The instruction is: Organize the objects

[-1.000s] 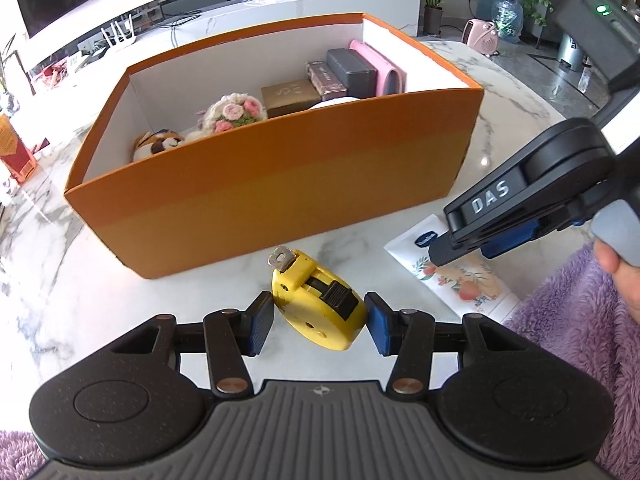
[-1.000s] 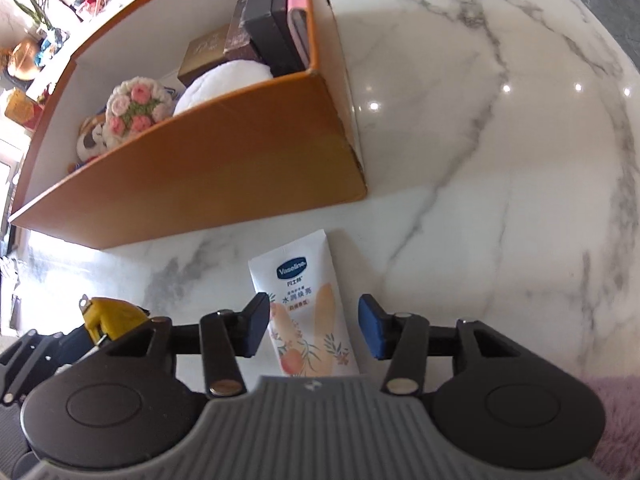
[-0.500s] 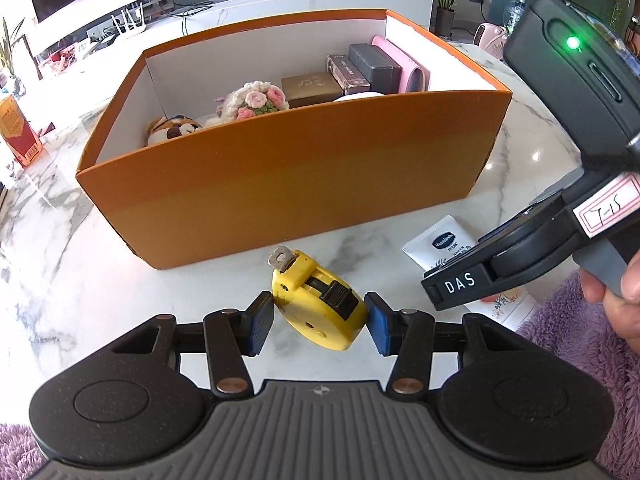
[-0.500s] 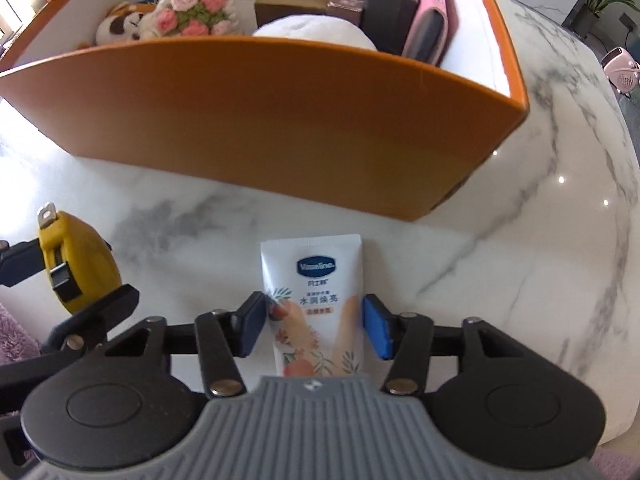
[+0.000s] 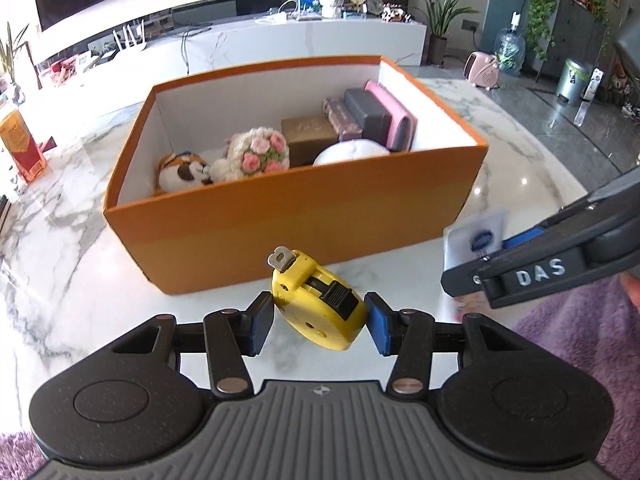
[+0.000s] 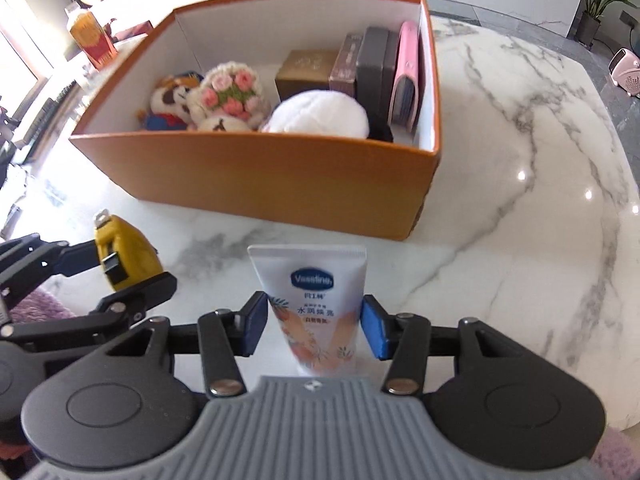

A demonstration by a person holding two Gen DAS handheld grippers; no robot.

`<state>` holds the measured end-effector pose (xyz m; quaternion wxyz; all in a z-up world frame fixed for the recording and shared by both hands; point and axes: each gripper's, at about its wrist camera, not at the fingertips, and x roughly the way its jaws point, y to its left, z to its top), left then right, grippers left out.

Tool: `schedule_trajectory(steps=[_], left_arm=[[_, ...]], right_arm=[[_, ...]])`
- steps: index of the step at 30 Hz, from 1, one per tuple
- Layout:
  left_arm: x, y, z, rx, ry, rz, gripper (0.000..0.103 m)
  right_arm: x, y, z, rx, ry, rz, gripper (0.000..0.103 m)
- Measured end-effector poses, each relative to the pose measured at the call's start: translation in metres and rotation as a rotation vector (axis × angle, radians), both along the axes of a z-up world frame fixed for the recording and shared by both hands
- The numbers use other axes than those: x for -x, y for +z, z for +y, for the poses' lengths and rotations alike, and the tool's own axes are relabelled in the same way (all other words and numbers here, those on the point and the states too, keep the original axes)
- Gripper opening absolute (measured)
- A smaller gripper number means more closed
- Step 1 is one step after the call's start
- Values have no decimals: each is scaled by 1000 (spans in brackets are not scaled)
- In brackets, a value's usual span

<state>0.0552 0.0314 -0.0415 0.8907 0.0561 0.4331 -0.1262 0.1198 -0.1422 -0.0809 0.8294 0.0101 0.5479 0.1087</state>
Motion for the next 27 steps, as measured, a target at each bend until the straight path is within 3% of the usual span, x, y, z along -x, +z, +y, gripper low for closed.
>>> schedule_trajectory(steps=[1,3,4,7,12,14,18,20,27], left_arm=[[0,0,-1,4,-7,-2,57],[-1,-2,-5,10,-20,5,57],[-2,-4,-6,12,-24,12,57],[0,-11,-12,4,-37,21,57],[0,-17,-12,-7,-38,30,57],[-2,-19,-13,-8,-39,35,57],[-5,-23,-15,-13,-46,43,57],[-7,-24,-16,-9,-49,46,57],[-15,-30,-19,-17,-54,56,57]], right_arm=[[5,4,7,-7,-4,-5,17],[11,6,5,-45,-8,6,11],[12,4,3,-76,-3,28,3],[15,4,4,-81,10,29,2],[15,-3,-4,-106,-14,52,11],[10,-4,-5,-90,-15,45,36],[3,-3,0,22,74,38,47],[-3,-6,2,75,115,43,58],[-23,-29,18,219,292,70,70]])
